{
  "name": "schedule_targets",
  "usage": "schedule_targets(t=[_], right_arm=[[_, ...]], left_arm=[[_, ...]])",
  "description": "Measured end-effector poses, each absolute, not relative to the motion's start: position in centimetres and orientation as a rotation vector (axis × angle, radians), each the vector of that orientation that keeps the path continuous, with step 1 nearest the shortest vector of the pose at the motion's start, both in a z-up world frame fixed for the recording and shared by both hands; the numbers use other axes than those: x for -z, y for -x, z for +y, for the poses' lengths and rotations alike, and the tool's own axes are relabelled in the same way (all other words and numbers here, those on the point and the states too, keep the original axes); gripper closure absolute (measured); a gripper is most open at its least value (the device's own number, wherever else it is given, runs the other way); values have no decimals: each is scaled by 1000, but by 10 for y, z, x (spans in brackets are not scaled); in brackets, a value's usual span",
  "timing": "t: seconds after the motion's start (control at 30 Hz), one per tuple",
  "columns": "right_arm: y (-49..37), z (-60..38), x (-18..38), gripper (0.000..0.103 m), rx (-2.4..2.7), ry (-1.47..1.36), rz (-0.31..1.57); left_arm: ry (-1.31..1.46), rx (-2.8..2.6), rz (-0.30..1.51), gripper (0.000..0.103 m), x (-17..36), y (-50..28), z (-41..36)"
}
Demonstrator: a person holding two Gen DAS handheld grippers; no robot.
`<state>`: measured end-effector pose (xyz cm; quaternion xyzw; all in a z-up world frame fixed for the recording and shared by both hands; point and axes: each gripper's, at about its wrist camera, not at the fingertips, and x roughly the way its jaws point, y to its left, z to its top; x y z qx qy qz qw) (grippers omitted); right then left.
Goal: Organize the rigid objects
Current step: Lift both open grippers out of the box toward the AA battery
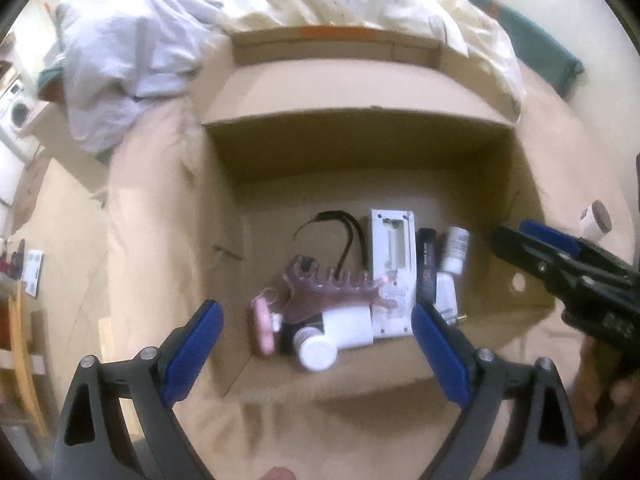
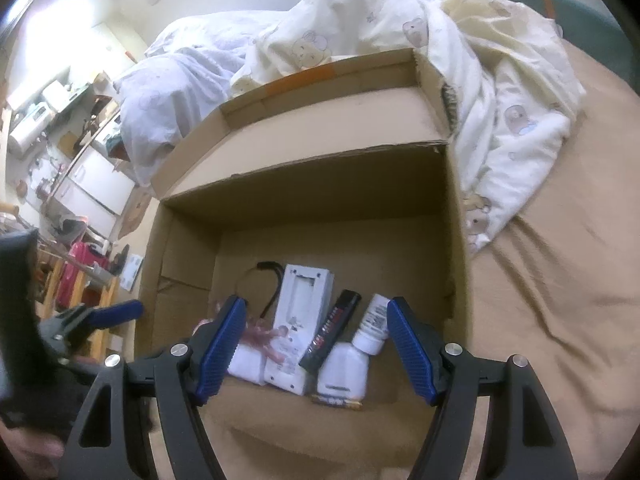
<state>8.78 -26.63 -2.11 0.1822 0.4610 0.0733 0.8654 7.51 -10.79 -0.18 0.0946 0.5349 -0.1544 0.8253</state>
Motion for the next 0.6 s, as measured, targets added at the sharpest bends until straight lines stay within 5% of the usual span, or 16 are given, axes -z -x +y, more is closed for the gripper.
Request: schedule_targets(t=[0.6], right_arm=[[-6,-252,14,26,-170,-353,1003]], left_arm=[[-95,289,1215,9,5,-17,-57]])
